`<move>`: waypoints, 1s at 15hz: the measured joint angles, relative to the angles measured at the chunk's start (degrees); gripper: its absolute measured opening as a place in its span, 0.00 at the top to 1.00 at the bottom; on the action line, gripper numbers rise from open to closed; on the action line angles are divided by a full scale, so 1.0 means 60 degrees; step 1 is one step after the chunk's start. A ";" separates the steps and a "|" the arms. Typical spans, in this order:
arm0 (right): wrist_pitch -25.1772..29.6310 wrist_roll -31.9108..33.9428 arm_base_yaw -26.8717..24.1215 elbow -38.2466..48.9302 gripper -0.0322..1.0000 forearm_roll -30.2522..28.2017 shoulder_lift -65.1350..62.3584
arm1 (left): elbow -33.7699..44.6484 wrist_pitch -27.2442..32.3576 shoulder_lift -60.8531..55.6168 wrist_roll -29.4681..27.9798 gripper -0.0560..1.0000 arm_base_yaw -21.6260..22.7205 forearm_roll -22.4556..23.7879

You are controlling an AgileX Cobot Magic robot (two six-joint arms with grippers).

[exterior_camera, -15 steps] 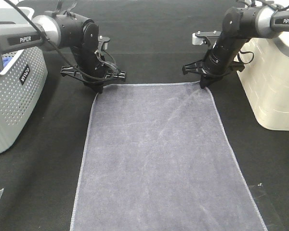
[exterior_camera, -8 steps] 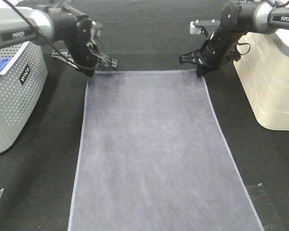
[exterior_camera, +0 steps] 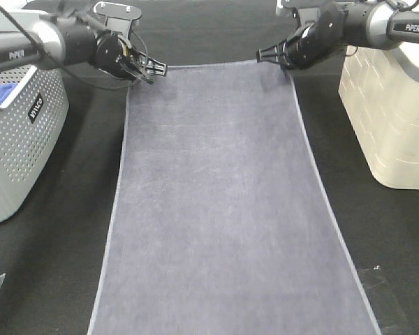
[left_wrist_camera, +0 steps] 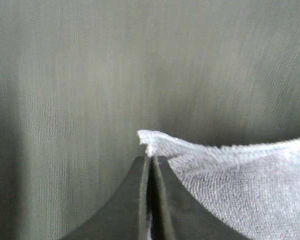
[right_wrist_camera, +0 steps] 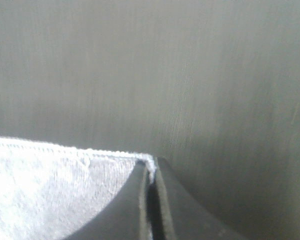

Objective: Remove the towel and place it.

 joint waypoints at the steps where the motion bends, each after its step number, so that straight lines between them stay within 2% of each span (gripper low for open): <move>1: -0.0392 0.0000 0.0000 0.0000 0.97 -0.0086 0.0000 | -0.0115 -0.0325 0.0181 -0.0162 0.95 0.0095 0.0038; 8: -0.2531 0.0000 -0.0019 0.0000 0.97 -0.0525 0.0936 | -0.0802 -0.2521 0.1089 -0.0372 0.95 0.0497 0.0191; 9: -0.2531 0.0000 -0.0019 0.0000 0.97 -0.0525 0.0936 | -0.0802 -0.2521 0.1089 -0.0372 0.95 0.0497 0.0191; 11: -0.3447 0.0000 -0.0048 0.0000 0.97 -0.0563 0.1356 | -0.0859 -0.3237 0.1509 -0.0372 0.95 0.0630 0.0258; 15: -0.4354 0.0000 -0.0048 0.0000 0.97 -0.0573 0.1977 | -0.0879 -0.3438 0.1738 -0.0372 0.95 0.0678 0.0277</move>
